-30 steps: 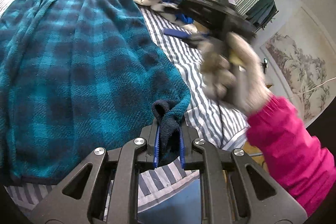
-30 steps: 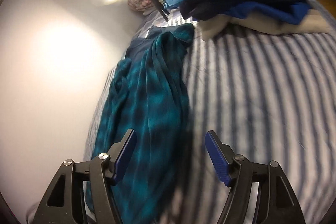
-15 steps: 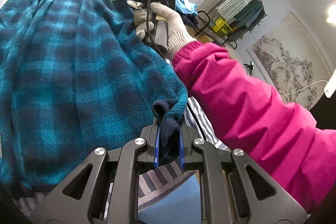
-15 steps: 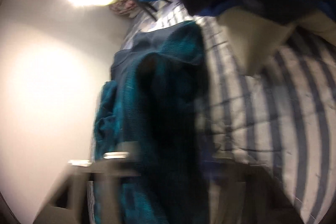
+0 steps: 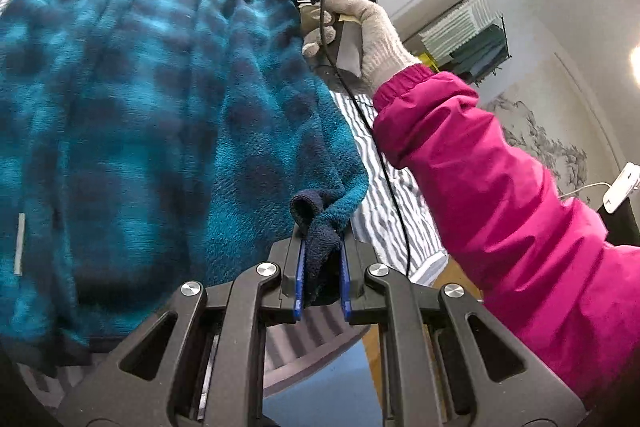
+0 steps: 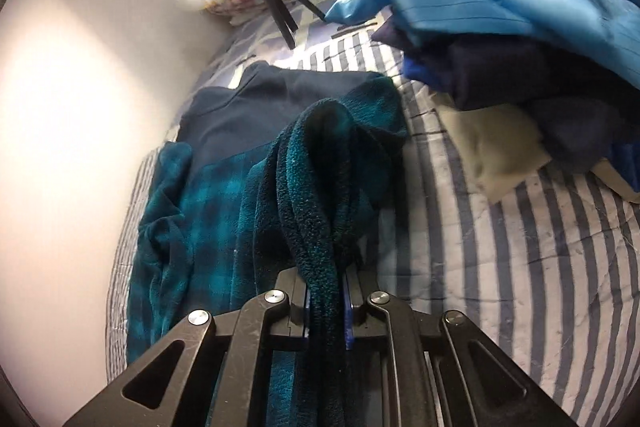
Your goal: Fold large clothes
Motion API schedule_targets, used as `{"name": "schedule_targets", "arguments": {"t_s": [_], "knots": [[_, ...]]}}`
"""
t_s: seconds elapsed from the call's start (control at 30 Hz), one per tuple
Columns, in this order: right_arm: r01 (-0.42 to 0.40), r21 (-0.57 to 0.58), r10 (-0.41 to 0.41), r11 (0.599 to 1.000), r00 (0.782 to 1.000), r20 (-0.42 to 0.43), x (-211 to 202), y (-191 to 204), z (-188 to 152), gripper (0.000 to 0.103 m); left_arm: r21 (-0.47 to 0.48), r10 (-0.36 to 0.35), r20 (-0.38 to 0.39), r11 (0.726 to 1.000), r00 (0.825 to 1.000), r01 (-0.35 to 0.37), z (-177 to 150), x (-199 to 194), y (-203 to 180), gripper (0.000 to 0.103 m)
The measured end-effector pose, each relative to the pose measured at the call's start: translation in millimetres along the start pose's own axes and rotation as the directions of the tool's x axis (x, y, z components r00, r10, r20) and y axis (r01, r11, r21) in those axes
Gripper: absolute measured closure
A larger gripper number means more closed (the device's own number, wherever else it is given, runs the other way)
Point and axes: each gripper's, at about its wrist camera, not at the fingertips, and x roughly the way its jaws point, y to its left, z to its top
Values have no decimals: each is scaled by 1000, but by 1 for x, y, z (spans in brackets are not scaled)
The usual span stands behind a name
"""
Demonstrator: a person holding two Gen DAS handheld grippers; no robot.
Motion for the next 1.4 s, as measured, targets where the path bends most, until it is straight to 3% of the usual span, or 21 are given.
{"name": "schedule_targets", "arguments": {"t_s": [0.17,0.23,0.3,0.37,0.4,0.6,0.63,0.67,0.7,0.8,0.9,0.97,1.03,1.13,1.27,1.4], "knots": [[126,-22,-126,992,992,-1,-7,12,4,94,-37,7,23,999,1000,-6,-3,-11,17,92],[202,-103,-199,974,979,36,-7,25,3,91,-46,12,29,999,1000,-11,-2,-15,24,92],[248,-148,-242,957,969,59,-9,27,-4,74,-55,-2,36,998,999,4,-5,-23,27,92],[202,-79,-198,976,979,57,-17,11,-12,34,-35,8,40,999,999,-7,-9,-28,26,92],[178,-47,-175,983,983,56,-19,4,-15,30,-41,2,34,999,999,-1,-10,-27,27,92],[107,118,-103,987,994,-41,4,-31,-28,34,-51,-19,18,999,1000,20,-7,-24,29,92],[68,144,-63,987,997,-41,8,-35,-29,56,-52,-20,20,998,1000,21,-5,-23,27,92],[27,157,-18,987,998,-59,12,-36,-29,89,-55,-24,21,998,999,25,-5,-23,25,92],[9,176,6,984,997,-82,15,-36,-29,89,-55,-25,21,998,999,27,-6,-25,27,92],[91,100,-85,991,995,-61,7,-13,-25,93,-73,-38,19,997,999,39,-6,-24,27,92],[204,-10,-204,979,979,-26,-3,20,-19,94,-84,-45,22,995,999,46,-6,-24,29,92],[291,-82,-292,953,956,-7,-5,43,-17,94,-94,-45,28,994,999,47,-7,-24,30,92],[385,-174,-387,906,922,22,-1,75,-16,95,-120,-48,36,991,998,52,-8,-28,35,92],[454,-295,-457,840,887,66,16,123,-20,95,-146,-37,55,988,998,45,-10,-36,41,92],[472,-472,-489,745,867,95,62,184,-38,94,-175,7,80,985,997,7,-12,-47,54,92],[454,-587,-534,670,845,43,119,209,-61,88,-238,38,73,971,997,-20,-14,-50,75,92]]}}
